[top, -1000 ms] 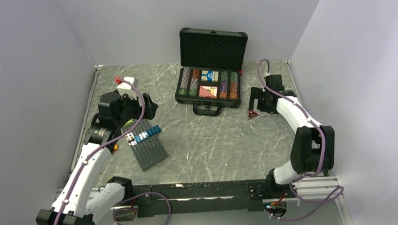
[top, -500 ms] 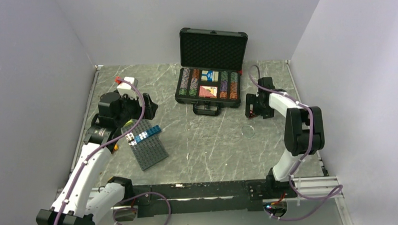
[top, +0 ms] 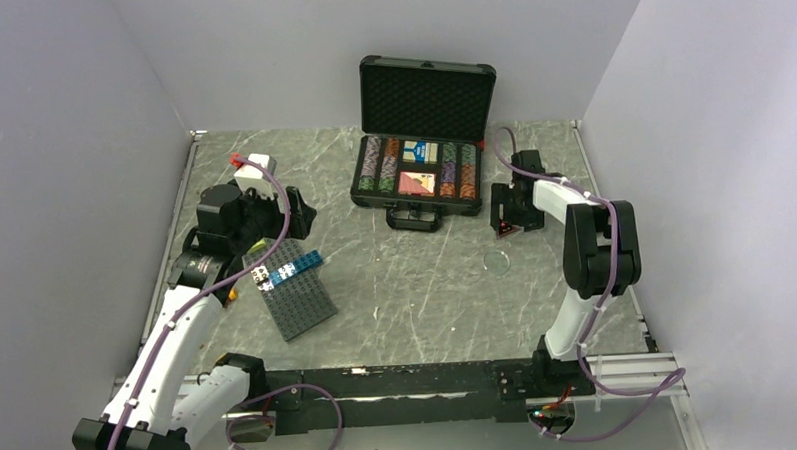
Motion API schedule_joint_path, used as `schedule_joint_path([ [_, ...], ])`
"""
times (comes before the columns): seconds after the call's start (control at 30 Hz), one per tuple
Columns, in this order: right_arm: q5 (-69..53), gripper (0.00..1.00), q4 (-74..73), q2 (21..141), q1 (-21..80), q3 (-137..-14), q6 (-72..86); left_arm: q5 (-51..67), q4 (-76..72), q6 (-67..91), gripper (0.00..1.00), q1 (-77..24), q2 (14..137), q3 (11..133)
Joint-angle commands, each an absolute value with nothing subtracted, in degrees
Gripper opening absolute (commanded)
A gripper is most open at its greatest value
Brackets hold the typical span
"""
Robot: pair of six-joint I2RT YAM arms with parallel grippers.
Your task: Pack up texas hold em set
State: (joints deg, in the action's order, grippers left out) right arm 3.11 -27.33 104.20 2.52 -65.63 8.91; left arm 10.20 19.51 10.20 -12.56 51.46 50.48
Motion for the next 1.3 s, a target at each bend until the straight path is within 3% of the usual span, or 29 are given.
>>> schedule_joint_path([
  [0.0, 5.00, 0.79, -25.98, 104.84, 3.10, -67.92, 7.93, 10.28, 17.13, 9.89, 0.99, -12.29, 50.91, 50.63],
  [0.53, 6.94, 0.68, -26.85, 106.74, 3.82, -68.72, 7.65, 10.41, 17.19, 9.93, 0.99, -12.30, 50.65, 50.63],
  [0.83, 7.10, 0.57, -27.60, 106.58, 4.04, -68.81, 7.65, 10.53, 17.17, 10.02, 0.99, -12.30, 50.55, 50.63],
  [1.07, 6.97, 0.42, -28.76, 104.72, 4.56, -69.32, 7.65, 10.37, 17.27, 9.96, 0.99, -12.30, 50.54, 50.62],
  [1.27, 6.77, 0.41, -31.37, 99.59, 5.26, -69.59, 7.66, 10.54, 17.27, 10.08, 0.99, -12.30, 50.28, 50.54],
])
